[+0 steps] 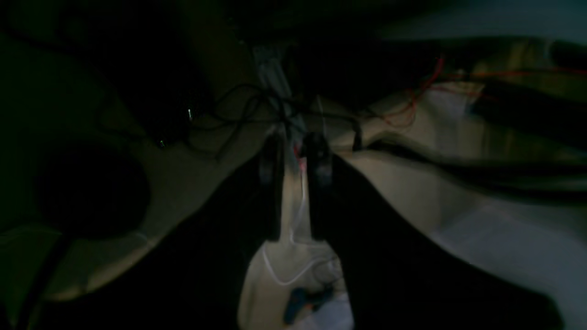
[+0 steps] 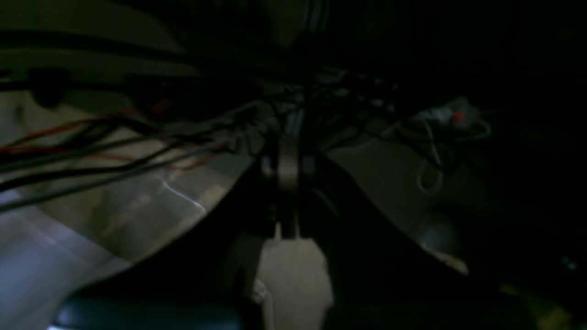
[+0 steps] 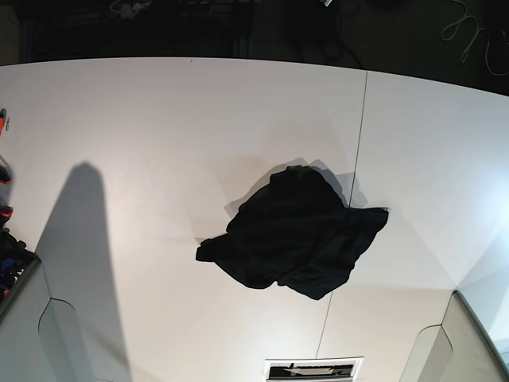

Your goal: Layout the t-shirt on the table in an organized manner, then fold the t-shirt properly

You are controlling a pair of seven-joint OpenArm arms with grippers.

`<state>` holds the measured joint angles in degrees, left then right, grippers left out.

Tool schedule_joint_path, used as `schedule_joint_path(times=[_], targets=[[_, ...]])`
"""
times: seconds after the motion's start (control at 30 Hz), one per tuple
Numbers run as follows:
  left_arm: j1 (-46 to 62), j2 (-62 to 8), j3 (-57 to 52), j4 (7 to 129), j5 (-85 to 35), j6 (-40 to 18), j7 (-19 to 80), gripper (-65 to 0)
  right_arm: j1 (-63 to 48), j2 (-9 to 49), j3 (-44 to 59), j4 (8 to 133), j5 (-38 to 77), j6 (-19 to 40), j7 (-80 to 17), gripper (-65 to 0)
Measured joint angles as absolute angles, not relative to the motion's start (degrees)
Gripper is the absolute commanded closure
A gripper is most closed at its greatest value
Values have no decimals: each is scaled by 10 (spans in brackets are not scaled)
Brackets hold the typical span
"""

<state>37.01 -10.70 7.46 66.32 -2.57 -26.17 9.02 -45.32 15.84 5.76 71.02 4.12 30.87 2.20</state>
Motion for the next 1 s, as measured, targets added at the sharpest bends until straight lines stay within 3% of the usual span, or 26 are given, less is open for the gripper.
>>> schedule_joint_path(times=[0.37, 0.73, 0.9, 1.0], targets=[[479, -164, 52, 888, -30, -287, 102, -123, -580, 226, 59, 997, 50, 310, 19, 0], [526, -191, -10, 1123, -58, -302, 167, -123, -529, 228, 59, 1163, 88, 309, 15, 0], [517, -226, -31, 1165, -84, -304, 165, -125, -422, 228, 47, 1164, 88, 311, -4, -104], [491, -246, -31, 1166, -101, -307, 163, -225, -349, 223, 24, 1163, 86, 311, -46, -188]])
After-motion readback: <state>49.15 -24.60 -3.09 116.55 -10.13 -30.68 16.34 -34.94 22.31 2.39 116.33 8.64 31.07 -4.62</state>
